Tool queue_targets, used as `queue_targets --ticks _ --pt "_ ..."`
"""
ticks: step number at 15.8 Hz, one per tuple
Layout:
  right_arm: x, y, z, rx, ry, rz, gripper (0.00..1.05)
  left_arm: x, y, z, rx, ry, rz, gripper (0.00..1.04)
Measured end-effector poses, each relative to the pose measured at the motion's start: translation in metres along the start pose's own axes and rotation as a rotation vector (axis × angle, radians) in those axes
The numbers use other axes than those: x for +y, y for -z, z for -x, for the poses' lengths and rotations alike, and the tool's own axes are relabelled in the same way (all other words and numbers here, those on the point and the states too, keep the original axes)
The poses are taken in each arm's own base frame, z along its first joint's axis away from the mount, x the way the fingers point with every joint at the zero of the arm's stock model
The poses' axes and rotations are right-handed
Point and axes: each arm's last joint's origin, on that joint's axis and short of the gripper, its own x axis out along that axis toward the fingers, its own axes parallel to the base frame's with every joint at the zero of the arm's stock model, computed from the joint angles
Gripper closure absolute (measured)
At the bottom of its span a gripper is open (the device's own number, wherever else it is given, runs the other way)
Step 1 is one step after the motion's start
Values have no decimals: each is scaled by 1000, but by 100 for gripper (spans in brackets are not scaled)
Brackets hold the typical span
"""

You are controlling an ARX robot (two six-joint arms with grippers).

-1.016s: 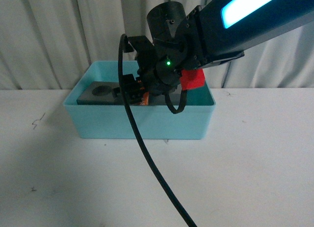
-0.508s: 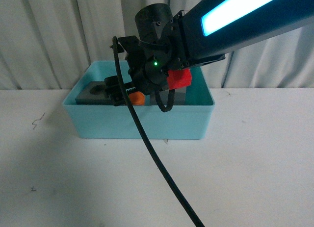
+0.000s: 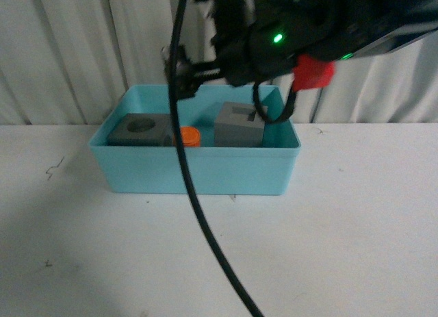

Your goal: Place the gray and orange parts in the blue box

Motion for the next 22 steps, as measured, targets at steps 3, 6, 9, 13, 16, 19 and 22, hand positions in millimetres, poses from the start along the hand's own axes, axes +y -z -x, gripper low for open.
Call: queue_targets --ticks 3,6,9,13,16,19,22 --pt "-42 0 94 -69 192 -44 6 0 0 0 0 0 0 7" --pt "-56 47 180 -9 446 -143 6 0 0 0 0 0 0 7" --pt "-30 91 249 59 581 -305 6 0 0 0 0 0 0 7" --pt "0 131 257 -80 589 -331 16 0 0 0 0 0 0 7" --pt "5 150 291 -333 634 -133 51 0 0 0 0 -1 0 7" --pt "8 151 310 -349 633 -96 88 0 0 0 0 0 0 7" --pt "10 152 328 -379 624 -77 103 0 0 0 0 0 0 7"
